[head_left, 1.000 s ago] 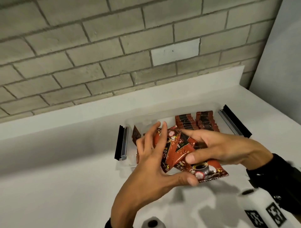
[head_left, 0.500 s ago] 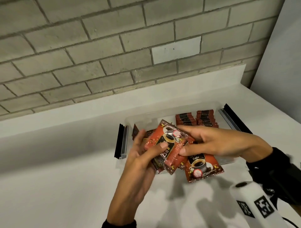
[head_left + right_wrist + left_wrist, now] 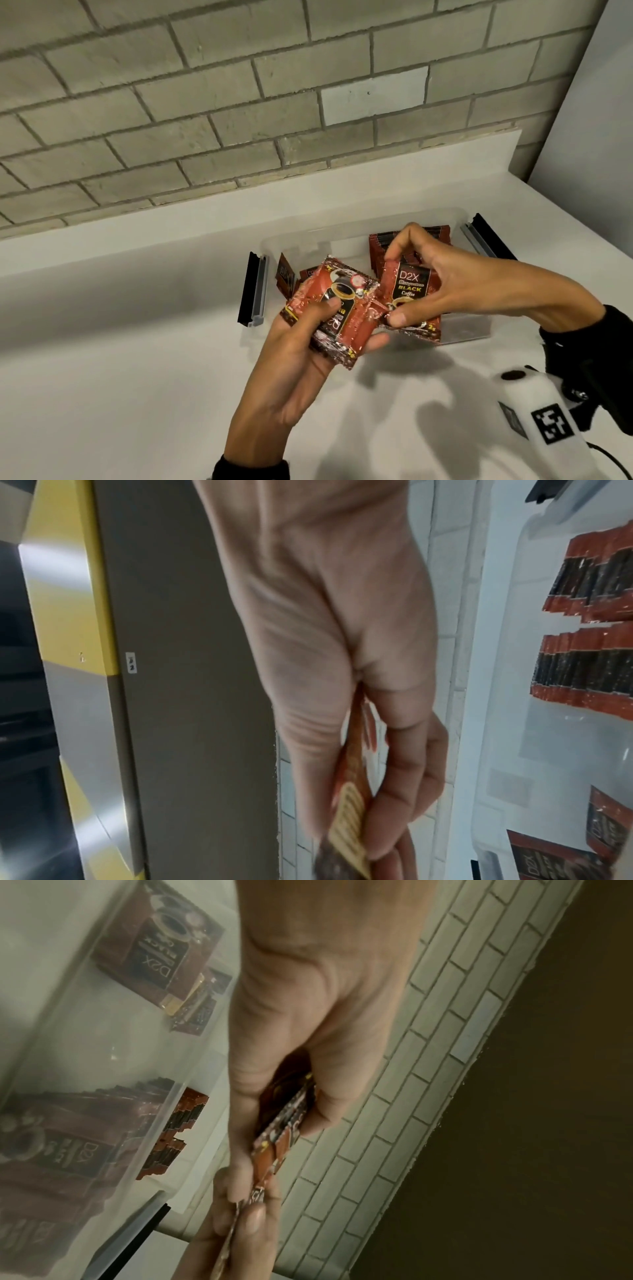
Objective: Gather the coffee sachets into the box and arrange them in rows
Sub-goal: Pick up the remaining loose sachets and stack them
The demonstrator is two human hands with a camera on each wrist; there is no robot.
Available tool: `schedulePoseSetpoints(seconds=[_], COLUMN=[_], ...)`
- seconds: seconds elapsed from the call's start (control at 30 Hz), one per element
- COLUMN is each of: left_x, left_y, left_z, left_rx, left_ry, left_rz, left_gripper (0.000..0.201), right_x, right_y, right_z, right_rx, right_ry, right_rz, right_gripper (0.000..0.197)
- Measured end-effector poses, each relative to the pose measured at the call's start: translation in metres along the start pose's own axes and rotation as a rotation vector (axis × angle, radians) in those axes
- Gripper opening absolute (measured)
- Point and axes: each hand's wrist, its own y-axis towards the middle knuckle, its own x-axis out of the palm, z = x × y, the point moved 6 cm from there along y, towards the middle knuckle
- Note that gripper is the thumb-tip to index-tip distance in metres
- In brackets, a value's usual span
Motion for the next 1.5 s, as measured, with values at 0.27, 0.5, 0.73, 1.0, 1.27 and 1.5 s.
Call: schedulePoseSetpoints(seconds=[0.27,0.5,0.73,1.0,1.27,1.5], left_x=[-0.007,-0.007,0.003,-0.006,-0.027,-0.016], left_y=[0.004,0.008,0.008,0.005,0.006,0.009], left_z=[0.008,0.004,0.004,0.008,0.007,0.003], left_rx=[0.086,0.076,0.090,0.021,0.091,0.222], left_ry=[0.101,0.243,0.339,0.166,0.087,-0.044], left_rz=[0.037,0.046,0.010,0.046,0.192,0.184], left_gripper=[0.047,0.049,0.048,0.039,0.039,0.051], right_x=[-0.022,-0.036,-0.008,-0.014,-0.022,-0.005], right_y=[-0.008,-0.012,-0.003,-0.001,-0.015,-0.019], right_z=[-0.004,-0.027,-0.036,-0.006,0.016,0.042], right_rx=[-0.112,-0.208,-0.209,-0.091,-0.017,0.112], right_ry=[0.117,0.140,-0.260,-0.198,0.081,0.426], right_rz=[0.116,0.196,0.031,0.065,0.257,0.385], right_gripper=[0.045,0.049,0.028,0.033,0.022,0.012])
